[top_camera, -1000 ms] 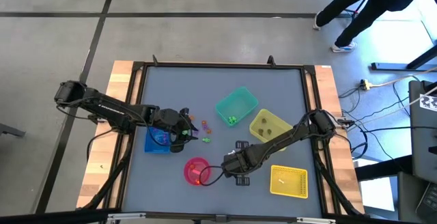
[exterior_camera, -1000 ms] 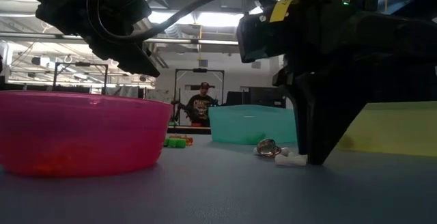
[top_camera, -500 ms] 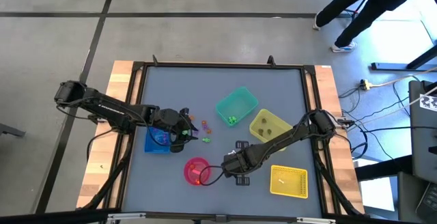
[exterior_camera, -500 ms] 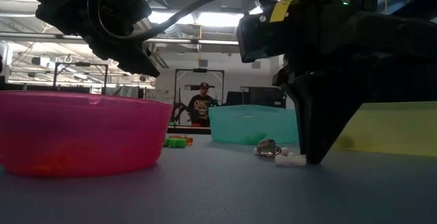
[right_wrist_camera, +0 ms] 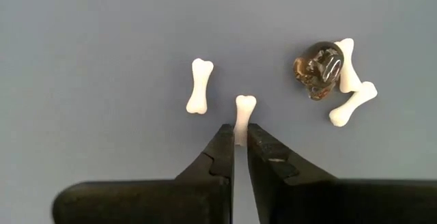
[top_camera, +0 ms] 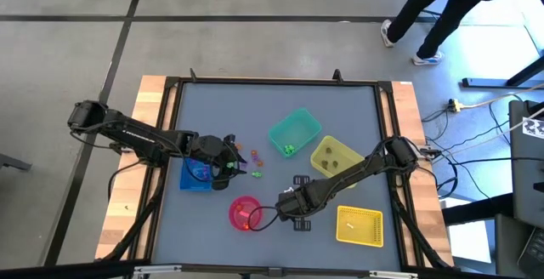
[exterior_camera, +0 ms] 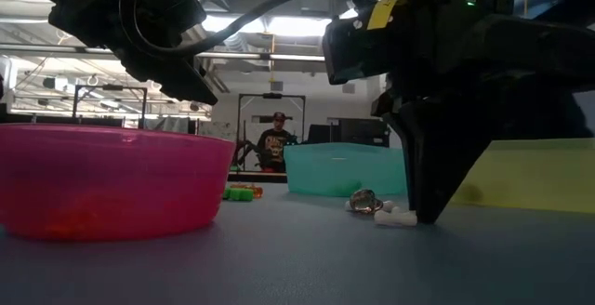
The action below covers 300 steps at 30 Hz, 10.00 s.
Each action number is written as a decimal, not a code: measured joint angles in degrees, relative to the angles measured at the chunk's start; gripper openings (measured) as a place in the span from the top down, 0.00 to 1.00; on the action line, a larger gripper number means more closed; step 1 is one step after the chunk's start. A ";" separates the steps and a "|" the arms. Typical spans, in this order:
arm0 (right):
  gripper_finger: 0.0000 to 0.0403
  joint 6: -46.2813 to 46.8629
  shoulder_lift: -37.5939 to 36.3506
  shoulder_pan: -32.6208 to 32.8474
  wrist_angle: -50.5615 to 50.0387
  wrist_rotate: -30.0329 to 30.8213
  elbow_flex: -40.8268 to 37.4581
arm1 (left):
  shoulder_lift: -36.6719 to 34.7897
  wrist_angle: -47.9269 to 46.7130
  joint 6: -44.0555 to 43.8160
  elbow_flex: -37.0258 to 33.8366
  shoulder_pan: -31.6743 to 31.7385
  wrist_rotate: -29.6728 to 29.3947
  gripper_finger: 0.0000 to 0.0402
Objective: Sort Halloween decoration
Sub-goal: Put the white bone toy into the yellow bin, then put the green skeleton toy into the green bin
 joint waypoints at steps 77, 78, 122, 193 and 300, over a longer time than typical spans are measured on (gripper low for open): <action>0.65 48.21 -10.01 25.77 -36.38 -2.07 5.07 | 0.00 0.09 -0.35 0.04 0.00 0.00 0.61; 0.63 47.95 -10.01 25.77 -36.52 -2.05 5.07 | 0.00 0.09 -0.35 0.04 0.00 -0.02 0.61; 0.54 16.64 -9.94 2.21 10.06 8.40 -3.84 | 0.00 0.07 -0.35 0.00 0.00 -0.02 0.61; 0.76 13.38 -3.93 2.23 19.26 0.44 -11.47 | 0.02 0.09 -0.35 0.00 0.00 -0.46 0.61; 0.58 53.35 -23.80 22.91 -15.95 -9.04 -11.50 | 0.02 0.51 -1.81 0.00 0.07 -2.12 0.61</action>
